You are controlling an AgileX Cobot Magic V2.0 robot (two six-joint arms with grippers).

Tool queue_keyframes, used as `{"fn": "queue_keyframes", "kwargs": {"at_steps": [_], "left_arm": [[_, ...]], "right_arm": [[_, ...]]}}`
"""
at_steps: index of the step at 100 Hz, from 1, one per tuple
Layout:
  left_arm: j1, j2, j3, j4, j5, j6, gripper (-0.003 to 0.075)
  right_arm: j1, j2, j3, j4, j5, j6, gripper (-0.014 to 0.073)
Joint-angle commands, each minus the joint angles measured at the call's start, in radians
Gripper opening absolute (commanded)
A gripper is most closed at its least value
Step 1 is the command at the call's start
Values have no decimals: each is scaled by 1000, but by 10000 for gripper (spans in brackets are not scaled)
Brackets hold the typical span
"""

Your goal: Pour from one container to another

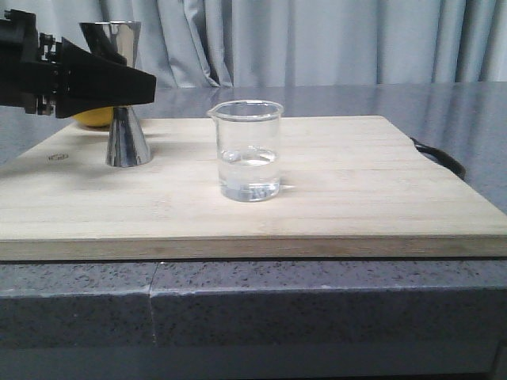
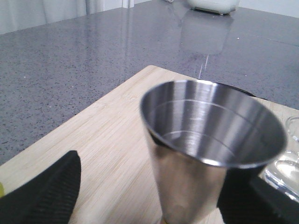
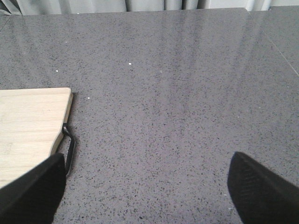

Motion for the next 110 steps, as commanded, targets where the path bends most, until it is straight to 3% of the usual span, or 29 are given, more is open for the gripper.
{"fn": "queue_keyframes", "kwargs": {"at_steps": [1, 15, 27, 110], "left_arm": [[-8, -34, -25, -80, 96, -4, 433], [-8, -34, -25, -94, 96, -7, 333], [-9, -36, -30, -94, 96, -25, 291], [-73, -194, -36, -94, 96, -53, 291]], "right_arm": [[-8, 12, -35, -16, -67, -9, 637], [-8, 12, -35, -16, -67, -9, 637], [-8, 12, -35, -16, -67, -9, 637], [-8, 13, -35, 2, -70, -9, 637]]}}
